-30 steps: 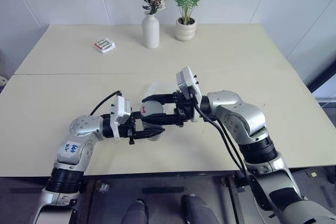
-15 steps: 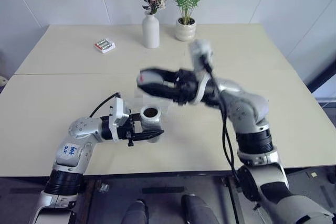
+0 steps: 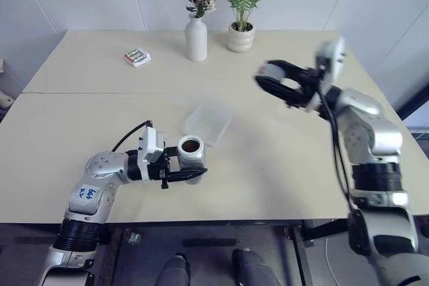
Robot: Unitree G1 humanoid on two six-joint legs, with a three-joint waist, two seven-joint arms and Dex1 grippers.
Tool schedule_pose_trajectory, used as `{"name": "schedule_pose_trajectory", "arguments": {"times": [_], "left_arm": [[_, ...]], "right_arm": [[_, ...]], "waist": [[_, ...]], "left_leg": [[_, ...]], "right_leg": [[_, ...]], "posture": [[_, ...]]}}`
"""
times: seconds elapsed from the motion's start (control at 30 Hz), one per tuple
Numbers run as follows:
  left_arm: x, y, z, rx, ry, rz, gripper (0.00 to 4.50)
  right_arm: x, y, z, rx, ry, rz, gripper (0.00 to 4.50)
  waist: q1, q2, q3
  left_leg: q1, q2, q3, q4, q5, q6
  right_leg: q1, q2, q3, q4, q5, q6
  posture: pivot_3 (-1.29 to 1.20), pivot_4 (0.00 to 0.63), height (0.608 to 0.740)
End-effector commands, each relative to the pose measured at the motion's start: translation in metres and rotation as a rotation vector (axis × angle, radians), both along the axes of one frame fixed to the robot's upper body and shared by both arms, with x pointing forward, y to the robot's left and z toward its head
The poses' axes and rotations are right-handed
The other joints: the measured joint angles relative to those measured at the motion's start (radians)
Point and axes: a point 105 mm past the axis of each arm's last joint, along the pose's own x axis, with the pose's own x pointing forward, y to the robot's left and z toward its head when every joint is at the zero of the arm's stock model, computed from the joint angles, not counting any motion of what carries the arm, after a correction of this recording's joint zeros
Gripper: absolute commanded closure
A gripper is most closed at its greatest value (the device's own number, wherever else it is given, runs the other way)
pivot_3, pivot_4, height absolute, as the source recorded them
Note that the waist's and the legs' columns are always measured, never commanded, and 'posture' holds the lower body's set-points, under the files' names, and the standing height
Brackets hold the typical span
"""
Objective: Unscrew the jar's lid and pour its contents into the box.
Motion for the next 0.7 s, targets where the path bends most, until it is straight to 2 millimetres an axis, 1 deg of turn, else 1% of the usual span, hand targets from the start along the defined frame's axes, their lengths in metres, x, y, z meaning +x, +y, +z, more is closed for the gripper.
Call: {"name": "schedule_pose_trajectory", "arguments": {"times": [0.03,0.13,0.2,0.23,0.33,0.47,0.5,0.57,0.6,0.7], "left_arm": [[-0.004,-0.003,0.013,-0.041,-0.047,-0.012,2.41],[-0.004,-0.003,0.015,-0.047,-0.047,-0.012,2.41],[-0.003,-0.004,0.017,-0.050,-0.049,-0.014,2.41],[-0.002,-0.004,0.018,-0.051,-0.050,-0.015,2.41],[-0.001,-0.005,0.021,-0.055,-0.054,-0.017,2.41],[-0.001,-0.005,0.023,-0.058,-0.055,-0.016,2.41],[-0.001,-0.005,0.024,-0.058,-0.056,-0.015,2.41],[-0.002,-0.004,0.026,-0.064,-0.058,-0.008,2.41],[-0.002,-0.004,0.027,-0.066,-0.059,-0.006,2.41],[-0.002,-0.003,0.029,-0.074,-0.059,0.004,2.41]], "right_arm": [[0.005,-0.032,-0.022,-0.006,-0.001,-0.143,1.79],[0.011,-0.052,-0.060,-0.019,0.044,-0.262,1.79],[0.014,-0.058,-0.078,-0.022,0.066,-0.310,1.79],[0.015,-0.058,-0.087,-0.036,0.077,-0.321,1.79],[0.020,-0.049,-0.104,-0.048,0.098,-0.323,1.79],[0.022,-0.043,-0.110,-0.024,0.117,-0.307,1.79],[0.022,-0.042,-0.115,-0.020,0.141,-0.299,1.79],[0.022,-0.043,-0.120,-0.016,0.170,-0.304,1.17],[0.021,-0.042,-0.121,-0.015,0.179,-0.283,0.95],[0.020,-0.042,-0.116,-0.014,0.162,-0.269,0.02]], "waist": [[-0.008,0.000,0.000],[-0.018,0.000,0.000],[-0.024,0.000,0.000],[-0.027,0.000,0.000],[-0.034,0.000,0.000],[-0.038,0.000,0.000],[-0.037,0.000,0.000],[-0.034,0.000,0.000],[-0.034,0.000,0.000],[-0.034,0.000,0.000]], "left_leg": [[0.000,0.000,0.001,0.000,0.000,0.000],[0.003,0.001,0.004,0.000,0.000,0.000],[0.003,0.001,0.004,0.000,0.001,0.001],[0.004,0.000,0.004,0.000,0.001,0.001],[0.004,0.000,0.005,0.001,0.002,0.002],[0.007,0.000,0.009,0.001,0.002,0.002],[0.007,0.000,0.010,0.001,0.002,0.002],[0.009,0.000,0.009,0.001,0.002,0.002],[0.009,0.000,0.009,0.001,0.002,0.002],[0.010,0.000,0.009,0.001,0.002,0.002]], "right_leg": [[0.000,0.000,0.001,0.000,0.000,0.000],[0.000,0.001,0.004,0.003,0.000,0.000],[0.000,0.002,0.004,0.004,0.000,0.000],[0.000,0.002,0.004,0.004,0.001,0.001],[0.001,0.002,0.006,0.004,0.001,0.002],[0.001,0.002,0.011,0.004,0.002,0.003],[0.001,0.002,0.011,0.005,0.002,0.003],[0.003,0.002,0.011,0.004,0.002,0.003],[0.003,0.002,0.011,0.004,0.002,0.003],[0.005,0.002,0.012,0.004,0.003,0.004]], "posture": [[0.00,0.150,0.740],[0.00,0.150,0.740],[0.00,0.150,0.740],[0.00,0.150,0.740],[0.00,0.150,0.740],[0.00,0.150,0.740],[0.00,0.150,0.740],[0.00,0.150,0.740],[0.00,0.150,0.740],[0.00,0.150,0.740]]}}
